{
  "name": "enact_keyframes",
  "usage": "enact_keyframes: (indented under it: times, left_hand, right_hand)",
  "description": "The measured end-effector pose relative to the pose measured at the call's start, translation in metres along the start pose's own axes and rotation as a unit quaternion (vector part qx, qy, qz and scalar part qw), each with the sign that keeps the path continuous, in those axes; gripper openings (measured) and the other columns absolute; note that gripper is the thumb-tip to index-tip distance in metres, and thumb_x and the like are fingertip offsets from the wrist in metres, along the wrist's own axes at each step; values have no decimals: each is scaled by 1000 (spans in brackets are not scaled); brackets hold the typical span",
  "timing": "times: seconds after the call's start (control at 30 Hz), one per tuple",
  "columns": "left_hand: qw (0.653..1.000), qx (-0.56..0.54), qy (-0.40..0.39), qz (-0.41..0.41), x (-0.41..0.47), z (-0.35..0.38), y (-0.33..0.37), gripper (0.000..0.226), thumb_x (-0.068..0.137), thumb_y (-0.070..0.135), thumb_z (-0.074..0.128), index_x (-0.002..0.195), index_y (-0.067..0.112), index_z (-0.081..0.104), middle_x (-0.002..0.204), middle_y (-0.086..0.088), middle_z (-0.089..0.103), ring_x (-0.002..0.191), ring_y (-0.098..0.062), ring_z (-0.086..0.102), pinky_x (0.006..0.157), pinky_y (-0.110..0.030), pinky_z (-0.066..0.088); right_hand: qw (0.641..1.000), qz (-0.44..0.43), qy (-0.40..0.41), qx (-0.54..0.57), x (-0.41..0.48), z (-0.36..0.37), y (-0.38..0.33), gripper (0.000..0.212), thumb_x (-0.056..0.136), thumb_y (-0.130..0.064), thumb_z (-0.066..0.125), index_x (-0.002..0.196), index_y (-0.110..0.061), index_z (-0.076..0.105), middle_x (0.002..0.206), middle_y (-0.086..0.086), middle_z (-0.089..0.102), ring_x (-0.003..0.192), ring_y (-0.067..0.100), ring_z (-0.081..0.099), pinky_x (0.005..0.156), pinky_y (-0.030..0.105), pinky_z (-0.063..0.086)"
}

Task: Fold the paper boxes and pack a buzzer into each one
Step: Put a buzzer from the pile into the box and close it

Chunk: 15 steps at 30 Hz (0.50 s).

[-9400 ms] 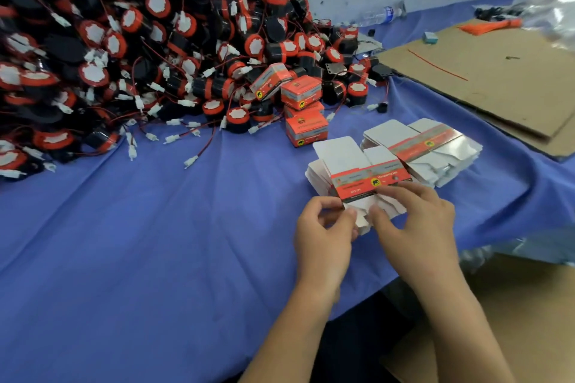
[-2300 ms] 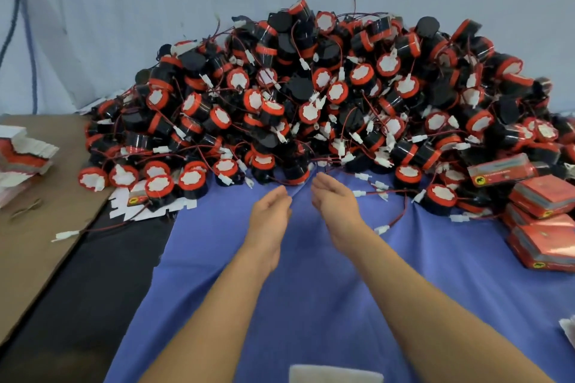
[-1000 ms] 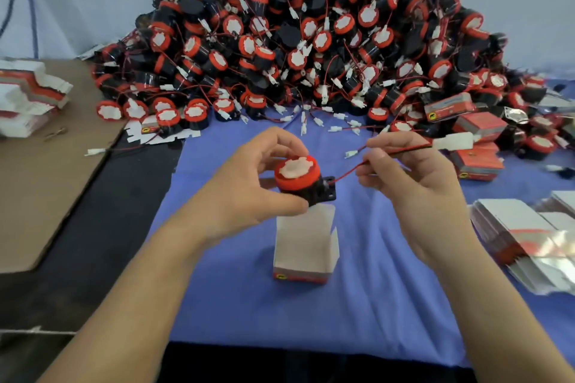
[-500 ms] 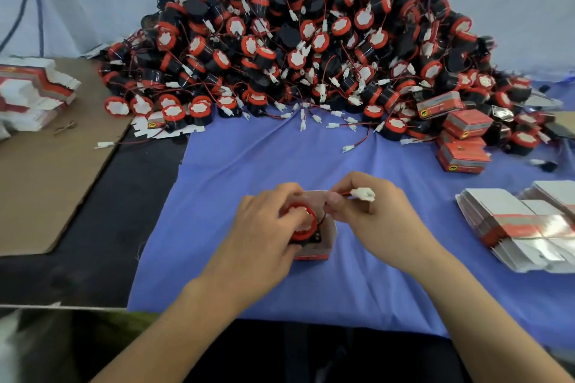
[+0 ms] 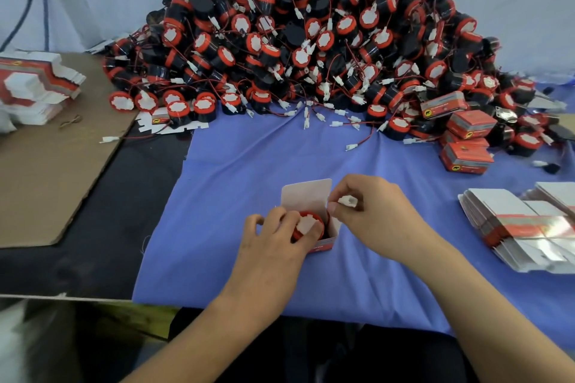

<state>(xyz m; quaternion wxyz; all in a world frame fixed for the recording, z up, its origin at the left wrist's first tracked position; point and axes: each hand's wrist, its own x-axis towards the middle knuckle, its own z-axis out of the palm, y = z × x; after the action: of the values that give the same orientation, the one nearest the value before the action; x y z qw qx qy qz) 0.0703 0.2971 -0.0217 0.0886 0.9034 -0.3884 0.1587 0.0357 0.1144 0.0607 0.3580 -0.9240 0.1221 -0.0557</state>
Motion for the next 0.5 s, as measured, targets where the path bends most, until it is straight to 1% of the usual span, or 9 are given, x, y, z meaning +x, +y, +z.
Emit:
enact_keyframes:
  times: [0.07,0.1,0.17,0.2,0.27,0.3,0.37,0.43,0.5]
  left_hand:
    - [1000,0,-17,-12,-1,2,2,83,57,10,81,134,36,62,118,1,59,111,-25,49,88,-42,31]
    - [1000,0,-15,-13,-1,3,2,85,58,13,83,135,39,60,120,1,57,112,-25,48,88,-43,32]
    - [1000,-7,16,-6,-3,7,2,83,58,13,84,133,42,61,121,-3,56,111,-26,46,86,-45,39]
    - [999,-15,38,0,-3,10,2,80,57,11,84,128,41,63,120,-5,58,110,-27,46,84,-47,42]
    - [996,-30,79,6,-5,16,1,74,56,9,86,119,39,59,119,-6,60,110,-28,46,82,-49,46]
    - [995,-34,95,6,-5,18,1,73,57,10,86,117,38,55,118,-6,60,110,-28,46,83,-50,47]
    - [993,-38,116,3,-8,22,0,67,64,12,80,117,38,51,116,-4,59,111,-28,46,84,-50,47]
    - [990,-52,130,4,-10,26,0,54,68,13,70,115,37,58,113,-4,63,113,-28,45,85,-50,48]
    - [989,-68,134,0,-12,27,0,43,71,12,71,108,32,70,111,-5,67,116,-28,45,90,-47,44]
  right_hand:
    - [1000,-8,13,-26,4,4,-7,12,93,-19,69,83,-24,68,75,-8,68,66,3,61,52,14,45]
    - [999,-16,15,-46,6,8,-12,11,94,-16,66,84,-22,68,76,-5,68,70,8,63,54,19,48]
    - [993,-48,-5,-105,9,18,-21,8,93,-11,58,91,-16,65,80,0,66,77,23,63,62,35,53]
    - [987,-69,-22,-140,9,24,-25,9,91,-9,57,95,-14,63,81,0,62,76,25,59,60,35,50]
    - [977,-103,-45,-180,7,34,-28,13,86,-6,55,93,-17,58,78,-5,51,68,23,52,51,27,40]
    - [976,-108,-50,-181,7,39,-29,14,84,-5,54,91,-18,56,79,-4,49,65,23,52,49,29,41]
    - [981,-99,-52,-160,7,45,-28,16,83,-4,49,90,-18,55,86,2,53,67,27,57,54,40,50]
    - [985,-84,-53,-145,9,51,-27,19,84,-4,47,90,-19,56,90,3,57,71,28,60,59,41,54]
    - [987,-75,-52,-134,10,57,-23,21,87,-6,46,93,-23,58,90,-1,61,76,25,61,63,39,54]
